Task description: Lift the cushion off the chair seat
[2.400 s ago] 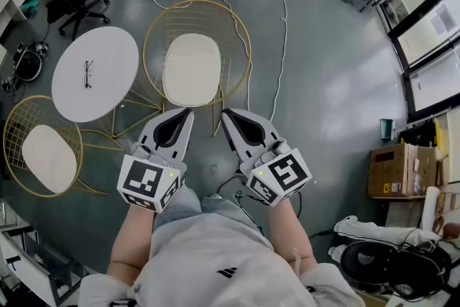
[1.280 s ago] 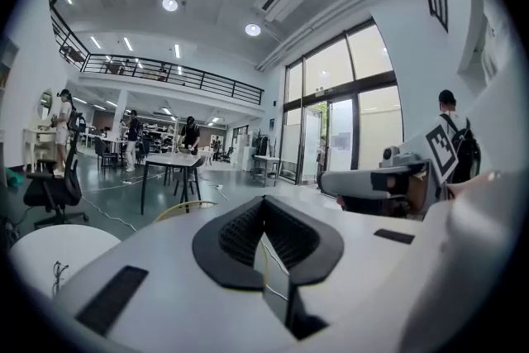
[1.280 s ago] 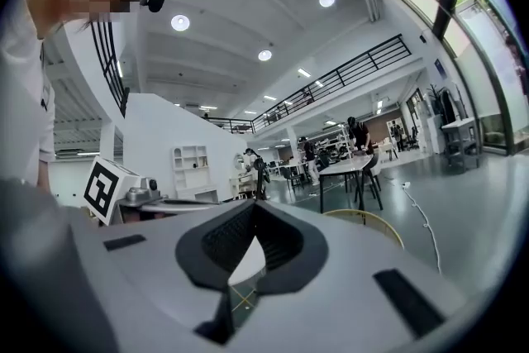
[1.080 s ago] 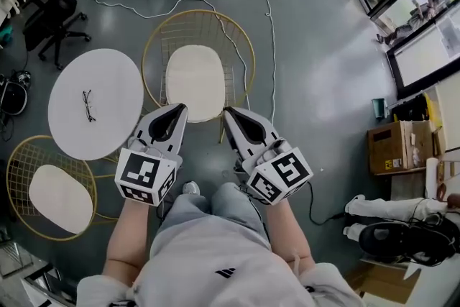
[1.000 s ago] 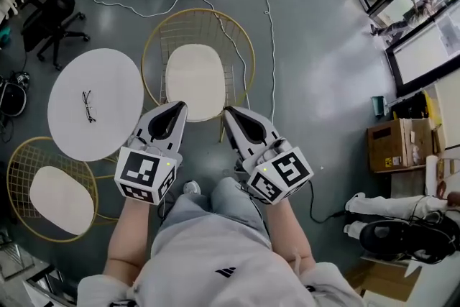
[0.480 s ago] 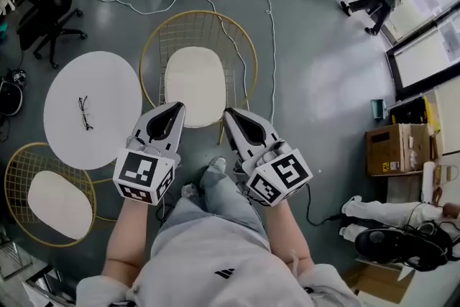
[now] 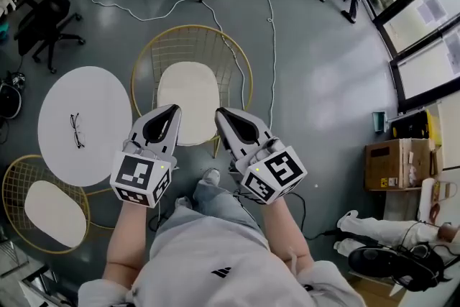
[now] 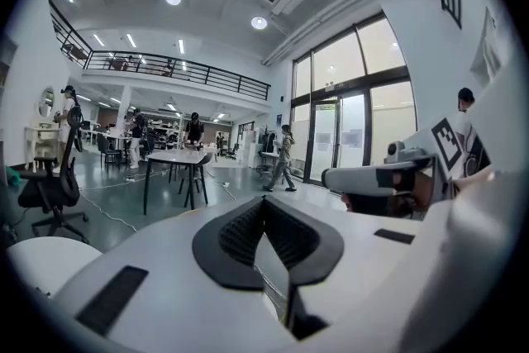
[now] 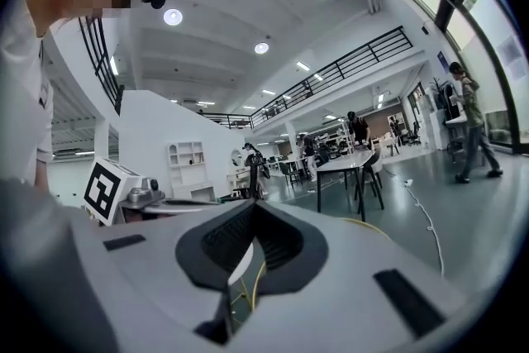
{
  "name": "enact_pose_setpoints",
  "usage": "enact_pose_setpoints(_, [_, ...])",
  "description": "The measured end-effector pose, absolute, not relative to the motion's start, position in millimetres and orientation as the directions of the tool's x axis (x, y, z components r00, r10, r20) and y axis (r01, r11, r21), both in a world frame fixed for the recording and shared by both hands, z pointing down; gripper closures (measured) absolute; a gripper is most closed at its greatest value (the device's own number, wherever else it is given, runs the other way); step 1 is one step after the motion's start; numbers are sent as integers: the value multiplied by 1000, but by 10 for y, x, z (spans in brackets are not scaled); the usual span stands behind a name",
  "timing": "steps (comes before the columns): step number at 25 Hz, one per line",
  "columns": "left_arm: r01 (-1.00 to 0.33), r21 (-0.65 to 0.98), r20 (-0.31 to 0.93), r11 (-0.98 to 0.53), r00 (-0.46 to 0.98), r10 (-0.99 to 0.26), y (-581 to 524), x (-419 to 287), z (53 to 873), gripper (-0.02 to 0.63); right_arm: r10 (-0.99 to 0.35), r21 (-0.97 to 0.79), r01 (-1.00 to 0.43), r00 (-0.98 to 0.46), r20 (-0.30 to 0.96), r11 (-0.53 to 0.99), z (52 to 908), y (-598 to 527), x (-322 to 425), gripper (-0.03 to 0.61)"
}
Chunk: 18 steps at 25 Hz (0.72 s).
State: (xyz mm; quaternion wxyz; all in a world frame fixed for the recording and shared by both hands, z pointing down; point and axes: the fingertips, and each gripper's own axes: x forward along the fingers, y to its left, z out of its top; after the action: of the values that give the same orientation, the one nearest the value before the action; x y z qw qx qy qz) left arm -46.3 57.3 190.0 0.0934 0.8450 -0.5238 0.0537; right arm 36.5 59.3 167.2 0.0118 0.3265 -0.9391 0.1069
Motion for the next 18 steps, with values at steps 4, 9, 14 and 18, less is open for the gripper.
enact_pose_setpoints(4, [-906, 96, 192, -411, 422, -886, 325, -327, 1879, 601, -588, -194, -592, -804, 84, 782, 1648, 313, 490, 569])
enact_pose_setpoints(9, [-922, 93, 192, -375, 386, -902, 66, -286, 1859, 601, -558, -191, -561, -827, 76, 805, 1630, 15, 541, 569])
enact_pose_setpoints(14, [-939, 91, 200, -331, 343, -918, -111, -348, 1893, 601, -529, -203, -533, -845, 80, 821, 1711, -211, 516, 569])
enact_pose_setpoints(18, [-946, 88, 220, -311, 323, -920, -187, -344, 1947, 601, -518, -228, -523, -851, 88, 821, 1794, -323, 540, 569])
